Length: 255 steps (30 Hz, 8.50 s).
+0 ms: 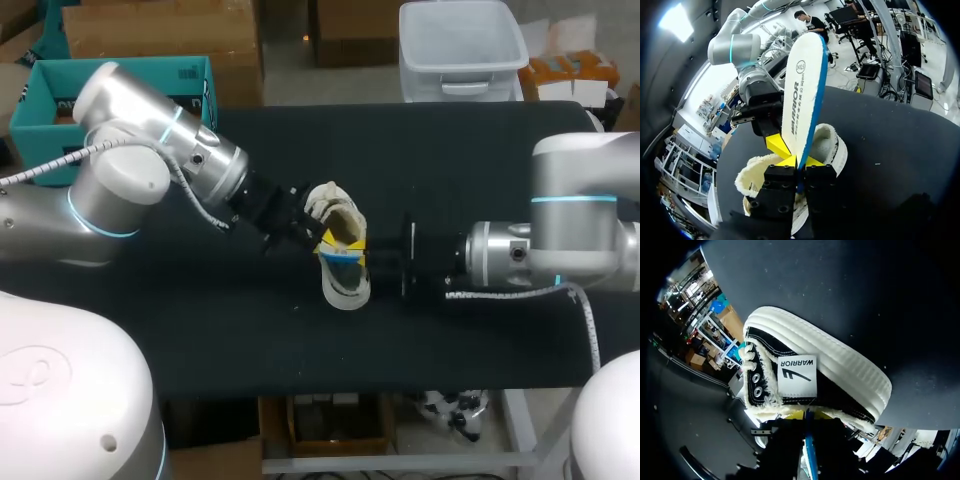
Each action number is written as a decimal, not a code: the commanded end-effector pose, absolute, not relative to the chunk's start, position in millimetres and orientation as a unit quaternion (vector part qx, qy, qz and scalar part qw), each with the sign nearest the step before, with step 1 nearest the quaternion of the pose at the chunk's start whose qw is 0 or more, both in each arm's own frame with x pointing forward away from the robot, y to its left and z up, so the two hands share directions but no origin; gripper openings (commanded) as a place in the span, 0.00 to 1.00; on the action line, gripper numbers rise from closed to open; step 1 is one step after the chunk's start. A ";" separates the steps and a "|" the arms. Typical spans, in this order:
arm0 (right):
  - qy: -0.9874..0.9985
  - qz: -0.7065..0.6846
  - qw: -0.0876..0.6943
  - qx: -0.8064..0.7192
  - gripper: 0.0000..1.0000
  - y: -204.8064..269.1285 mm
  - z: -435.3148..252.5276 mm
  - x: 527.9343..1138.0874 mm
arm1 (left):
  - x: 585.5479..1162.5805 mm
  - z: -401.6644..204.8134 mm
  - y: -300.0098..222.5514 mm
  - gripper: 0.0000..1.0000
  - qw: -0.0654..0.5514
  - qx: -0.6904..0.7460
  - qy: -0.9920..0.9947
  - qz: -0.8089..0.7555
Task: Open the shoe tongue, take the insole out of the shoe, put the insole back into the shoe, and pack the shoe into the shoebox
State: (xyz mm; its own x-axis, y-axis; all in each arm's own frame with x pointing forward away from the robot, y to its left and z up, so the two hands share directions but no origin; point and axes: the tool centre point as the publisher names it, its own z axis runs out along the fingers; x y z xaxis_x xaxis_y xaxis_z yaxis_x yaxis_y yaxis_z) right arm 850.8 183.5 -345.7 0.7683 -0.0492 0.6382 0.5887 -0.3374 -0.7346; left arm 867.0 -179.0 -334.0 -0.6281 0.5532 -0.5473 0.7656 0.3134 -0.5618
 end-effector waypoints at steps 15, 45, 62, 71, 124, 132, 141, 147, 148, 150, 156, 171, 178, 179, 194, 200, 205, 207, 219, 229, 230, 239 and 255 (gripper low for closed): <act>-0.178 -0.278 0.531 -0.780 0.65 189.8 -344.1 853.2 | 879.7 -350.2 -185.1 0.00 0.119 0.399 0.815 -0.403; -0.168 -0.302 0.505 -0.791 0.00 189.9 -337.2 828.1 | 833.0 -318.1 -172.6 0.00 0.133 0.437 0.776 -0.435; -0.190 -0.303 0.484 -0.798 0.00 187.7 -358.7 862.2 | 869.0 -342.1 -186.1 0.00 0.146 0.414 0.807 -0.396; -0.178 -0.297 0.477 -0.808 0.72 189.2 -355.2 851.7 | 870.8 -345.2 -183.4 0.00 0.142 0.405 0.813 -0.394; -0.175 -0.300 0.433 -0.831 0.48 190.7 -352.9 847.5 | 869.4 -348.5 -185.4 0.00 0.150 0.394 0.819 -0.389; -0.159 -0.317 0.394 -0.848 0.49 189.8 -331.8 817.3 | 867.3 -348.5 -187.1 0.00 0.148 0.396 0.817 -0.392; -0.153 -0.313 0.395 -0.850 0.00 184.7 -335.8 819.5 | 866.7 -348.0 -187.7 0.00 0.148 0.394 0.817 -0.393; -0.153 -0.305 0.400 -0.851 0.00 182.1 -342.4 826.3 | 863.4 -344.2 -182.0 0.00 0.146 0.392 0.815 -0.400; -0.153 -0.304 0.400 -0.851 0.00 181.6 -343.5 827.1 | 862.5 -343.3 -180.9 0.00 0.146 0.393 0.815 -0.401; -0.154 -0.303 0.402 -0.850 0.00 180.7 -345.7 828.5 | 860.4 -341.4 -178.5 0.00 0.145 0.394 0.814 -0.402; -0.155 -0.300 0.398 -0.853 0.00 180.0 -346.2 829.3 | 854.3 -327.8 -167.7 0.98 0.134 0.399 0.806 -0.417; -0.172 -0.264 0.350 -0.882 0.00 190.4 -366.6 828.2 | 863.2 -296.8 -137.6 1.00 0.082 0.345 0.827 -0.436; -0.174 -0.235 0.308 -0.905 0.00 195.3 -382.9 829.8 | 871.0 -286.6 -117.8 1.00 0.057 0.296 0.846 -0.440; -0.173 -0.234 0.303 -0.908 0.00 195.9 -384.1 829.3 | 872.0 -284.3 -114.6 1.00 0.054 0.287 0.849 -0.440; -0.193 -0.249 0.236 -0.919 0.45 198.8 -343.0 808.7 | 875.5 -260.7 -81.3 1.00 0.040 0.219 0.878 -0.423; -0.220 -0.262 0.221 -0.913 0.00 190.3 -338.0 820.0 | 872.2 -260.2 -77.7 1.00 0.042 0.207 0.883 -0.419; -0.241 -0.249 0.230 -0.909 0.00 186.9 -352.6 836.8 | 873.7 -260.5 -70.0 1.00 0.043 0.182 0.893 -0.408; -0.241 -0.247 0.232 -0.910 0.00 185.0 -358.8 838.7 | 876.1 -261.1 -65.8 1.00 0.045 0.172 0.897 -0.406; -0.253 -0.248 0.245 -0.902 0.00 182.9 -393.8 845.2 | 882.3 -266.7 -51.7 1.00 0.051 0.146 0.906 -0.395; -0.259 -0.256 0.248 -0.898 0.00 178.3 -410.3 840.4 | 879.0 -268.5 -50.5 1.00 0.046 0.129 0.917 -0.374; -0.261 -0.259 0.248 -0.896 0.00 177.3 -406.0 839.5 | 878.1 -266.5 -51.3 1.00 0.045 0.128 0.918 -0.373; -0.306 -0.294 0.253 -0.869 0.03 158.4 -355.5 834.4 | 866.3 -243.8 -58.4 1.00 0.047 0.103 0.922 -0.371; -0.465 -0.317 0.389 -0.729 0.66 76.8 -328.0 856.3 | 838.4 -236.0 -72.4 1.00 0.028 -0.029 0.941 -0.335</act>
State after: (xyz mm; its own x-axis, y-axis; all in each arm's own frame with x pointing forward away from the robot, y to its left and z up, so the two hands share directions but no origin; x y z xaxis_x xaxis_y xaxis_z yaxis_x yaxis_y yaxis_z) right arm 865.1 106.9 -341.0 0.4515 0.4792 0.7527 0.7124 -0.7015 0.0192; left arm 845.2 -70.5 -236.6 -0.9990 -0.0183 -0.0406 0.0123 0.7621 -0.6473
